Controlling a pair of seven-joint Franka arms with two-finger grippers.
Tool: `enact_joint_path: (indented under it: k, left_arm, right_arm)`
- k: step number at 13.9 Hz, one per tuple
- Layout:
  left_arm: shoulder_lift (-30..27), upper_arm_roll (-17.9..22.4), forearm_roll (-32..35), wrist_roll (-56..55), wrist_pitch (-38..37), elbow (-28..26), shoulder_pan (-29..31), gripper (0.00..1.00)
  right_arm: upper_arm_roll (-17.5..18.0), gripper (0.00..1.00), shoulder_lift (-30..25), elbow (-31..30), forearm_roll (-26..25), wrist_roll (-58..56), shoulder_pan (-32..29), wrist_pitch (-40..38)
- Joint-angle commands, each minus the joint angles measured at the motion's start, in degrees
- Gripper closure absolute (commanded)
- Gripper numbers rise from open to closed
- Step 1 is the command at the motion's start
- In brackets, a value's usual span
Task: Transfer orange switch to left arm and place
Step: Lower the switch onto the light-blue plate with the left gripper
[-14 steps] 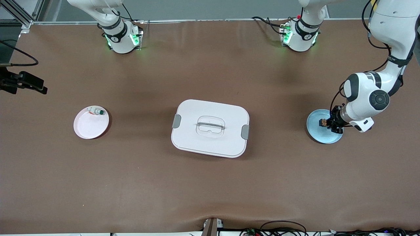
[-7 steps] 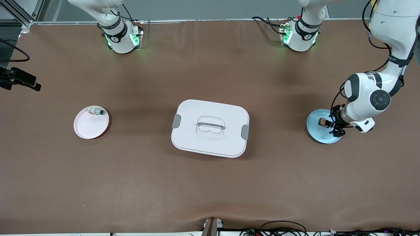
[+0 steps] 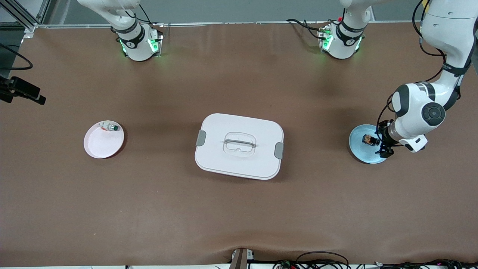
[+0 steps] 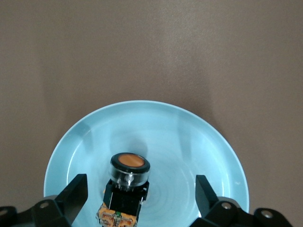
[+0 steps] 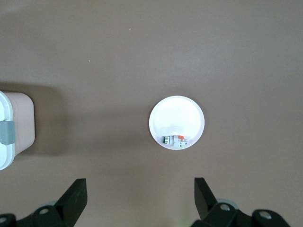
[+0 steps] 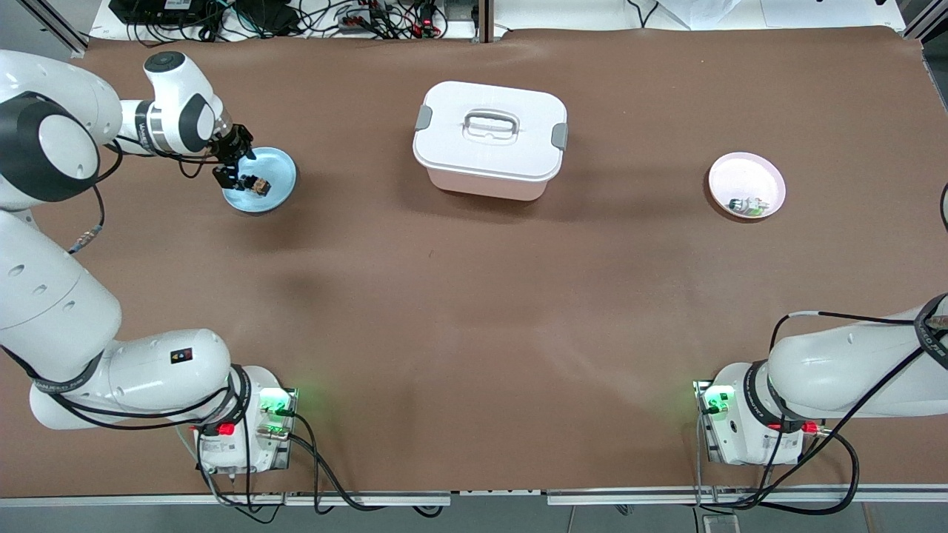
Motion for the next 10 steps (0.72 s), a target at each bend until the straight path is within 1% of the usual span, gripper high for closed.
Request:
enact_joint_path:
  k: [1, 4, 5, 8, 10]
  left_arm:
    - [-1.01, -0.78, 0.88, -0.77, -0.26, -0.01, -0.41, 0.0]
    - [-1.45, -0.78, 0.61, 1.33, -0.18, -0.53, -1.46, 0.0]
    - [-1.63, -0.96, 0.18, 4.56, -0.09, -0.62, -1.47, 0.0]
    - [-2.33, -1.75, -4.38, 20.88, -0.09, -1.67, -1.64, 0.0]
    - [-2.86, -2.1, -4.84, 32.48, -0.09, -2.47, -2.08, 0.0]
  right_arm:
    - [0.25, 0.0, -1.33, -0.91, 0.67, 1.19, 0.39, 0.41]
    - [0.16, 0.0, -1.33, -0.82, 0.75, 1.28, 0.3, -0.21]
    - [0.07, 0.0, -1.33, -0.82, 0.75, 1.28, 0.22, -0.12]
    - [0.07, 0.0, -1.33, -0.82, 0.58, 1.28, 0.3, -0.04]
    - [0.25, 0.0, -1.24, -0.82, 0.4, 1.28, 0.57, 0.58]
